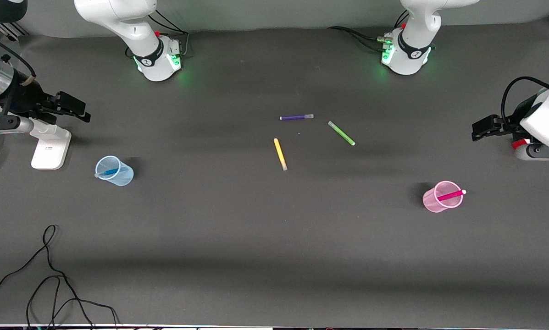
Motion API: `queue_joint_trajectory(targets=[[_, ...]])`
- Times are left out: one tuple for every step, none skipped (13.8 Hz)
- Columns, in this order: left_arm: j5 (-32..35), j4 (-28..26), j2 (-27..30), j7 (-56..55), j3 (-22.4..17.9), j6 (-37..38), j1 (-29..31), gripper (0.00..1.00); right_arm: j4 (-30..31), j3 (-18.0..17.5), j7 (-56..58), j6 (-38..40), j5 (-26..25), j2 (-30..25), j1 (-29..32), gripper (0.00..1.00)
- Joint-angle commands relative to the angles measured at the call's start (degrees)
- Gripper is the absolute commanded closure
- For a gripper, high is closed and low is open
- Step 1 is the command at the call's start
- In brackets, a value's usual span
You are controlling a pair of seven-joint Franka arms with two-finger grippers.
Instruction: Place pink and blue markers in matching cups
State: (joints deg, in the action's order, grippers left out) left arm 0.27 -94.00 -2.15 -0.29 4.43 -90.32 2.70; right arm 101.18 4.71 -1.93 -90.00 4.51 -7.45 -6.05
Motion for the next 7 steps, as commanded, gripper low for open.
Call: queue_joint_trajectory(targets=[[-0.4, 0.4, 0.0, -0.2, -0.6, 0.0, -0.9, 0.00, -1.4, -1.0, 4.7, 1.7, -2.1, 0.3, 1.4, 0.00], [-0.4, 0.4, 0.0, -0.1, -0.6, 0.0, -0.8, 0.00, -2.3, -1.0, 5.0, 2.0, -2.7, 0.9, 1.4, 0.00], [-0.2, 0.4, 0.0, -0.1, -0.6, -0.1, -0.9, 0.00, -3.1, -1.0, 4.9, 2.0, -2.8, 1.5, 1.4, 0.00], [0.1, 0.4, 0.0, 0.2, -0.6, -0.2, -0.9, 0.00, -3.7, -0.9, 4.8, 2.0, -2.8, 2.1, 1.4, 0.00], [0.2, 0.4, 0.0, 0.6, -0.6, -0.3, -0.9, 0.00, -4.9, -0.7, 4.8, 2.0, -2.8, 2.8, 1.2, 0.00], [0.2, 0.4, 0.0, 0.6, -0.6, -0.3, -0.9, 0.00, -6.6, -0.2, 4.8, 2.2, -2.7, 4.1, 0.8, 0.00], [0.2, 0.4, 0.0, 0.6, -0.6, -0.3, -0.9, 0.00, -7.8, -0.1, 4.7, 2.5, -2.5, 5.2, 0.5, 0.00]])
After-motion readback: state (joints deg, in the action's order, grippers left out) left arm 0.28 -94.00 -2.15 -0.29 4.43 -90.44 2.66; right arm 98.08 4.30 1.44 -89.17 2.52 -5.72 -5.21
